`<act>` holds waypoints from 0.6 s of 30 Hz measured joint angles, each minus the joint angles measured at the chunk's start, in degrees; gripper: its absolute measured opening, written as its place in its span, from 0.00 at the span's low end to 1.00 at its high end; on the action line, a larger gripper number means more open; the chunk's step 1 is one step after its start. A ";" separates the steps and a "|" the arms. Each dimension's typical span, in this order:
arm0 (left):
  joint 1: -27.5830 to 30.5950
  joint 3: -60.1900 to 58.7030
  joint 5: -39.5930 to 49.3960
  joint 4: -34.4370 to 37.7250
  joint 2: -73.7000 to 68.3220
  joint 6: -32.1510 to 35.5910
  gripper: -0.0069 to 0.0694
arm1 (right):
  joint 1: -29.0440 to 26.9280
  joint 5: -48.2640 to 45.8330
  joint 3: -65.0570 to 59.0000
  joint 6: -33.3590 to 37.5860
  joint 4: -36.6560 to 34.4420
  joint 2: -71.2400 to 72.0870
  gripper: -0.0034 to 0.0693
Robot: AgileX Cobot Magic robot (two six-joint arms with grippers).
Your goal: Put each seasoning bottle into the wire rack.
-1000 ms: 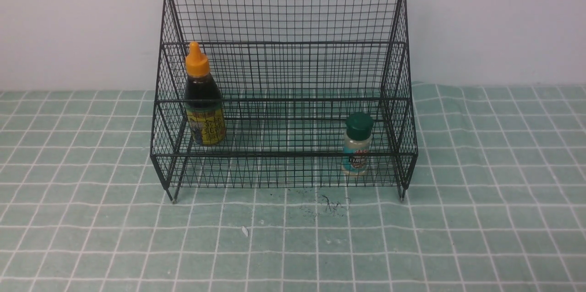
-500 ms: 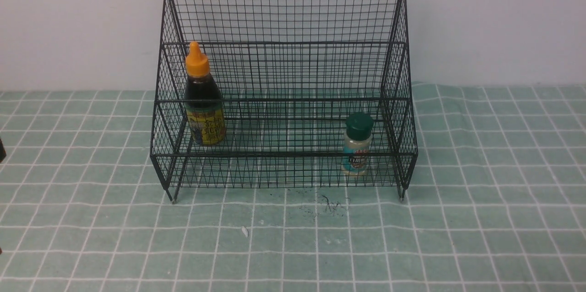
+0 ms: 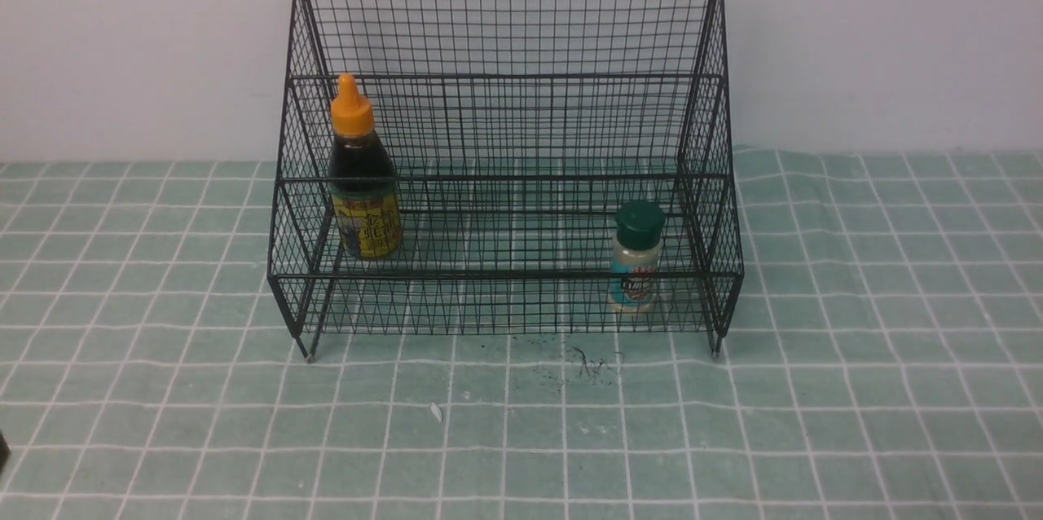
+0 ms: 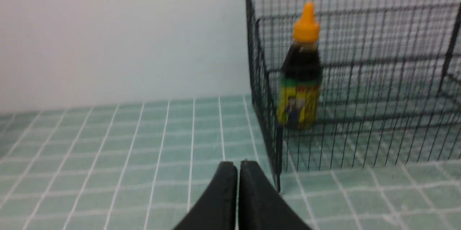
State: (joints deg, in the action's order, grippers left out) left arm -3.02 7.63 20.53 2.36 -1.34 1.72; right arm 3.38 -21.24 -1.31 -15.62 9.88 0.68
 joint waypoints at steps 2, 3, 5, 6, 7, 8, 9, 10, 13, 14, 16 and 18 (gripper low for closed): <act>0.45 -5.62 -0.13 0.00 1.64 0.00 0.08 | 0.00 0.00 0.00 0.04 0.00 0.00 0.03; 0.45 -6.05 -0.13 0.00 1.69 0.00 0.08 | 0.00 0.00 0.00 0.04 0.00 0.00 0.03; 0.58 -9.04 0.41 -0.05 1.98 0.00 0.08 | 0.00 -0.06 0.00 0.17 0.00 0.00 0.03; 0.64 -9.16 0.79 -0.05 1.98 0.00 0.08 | 0.00 -0.06 0.00 0.17 0.00 0.00 0.03; 0.64 -9.21 0.89 -0.05 1.98 0.00 0.08 | 0.00 -0.06 0.00 0.23 0.00 0.00 0.03; 0.64 -9.21 0.89 -0.05 1.98 0.00 0.08 | 0.00 -0.11 0.00 0.23 0.00 0.00 0.03; 0.64 -9.21 0.94 -0.05 1.98 0.00 0.08 | 0.00 -0.11 0.00 0.23 0.00 0.00 0.03; 0.64 -9.21 0.94 -0.05 1.98 0.00 0.08 | 0.00 -0.11 0.00 0.23 0.00 0.00 0.03; 0.64 -9.21 0.94 -0.05 1.98 0.00 0.08 | 0.00 -0.11 0.00 0.23 0.00 0.00 0.03; 0.64 -9.21 0.94 -0.05 1.98 0.00 0.08 | 0.00 -0.11 0.00 0.23 0.00 0.00 0.03; 0.64 -9.21 0.94 -0.05 1.98 0.00 0.08 | 0.00 -0.11 0.00 0.23 0.00 0.00 0.03; 0.64 -9.21 0.94 -0.05 1.98 0.00 0.08 | 0.00 -0.11 0.00 0.23 0.00 0.00 0.03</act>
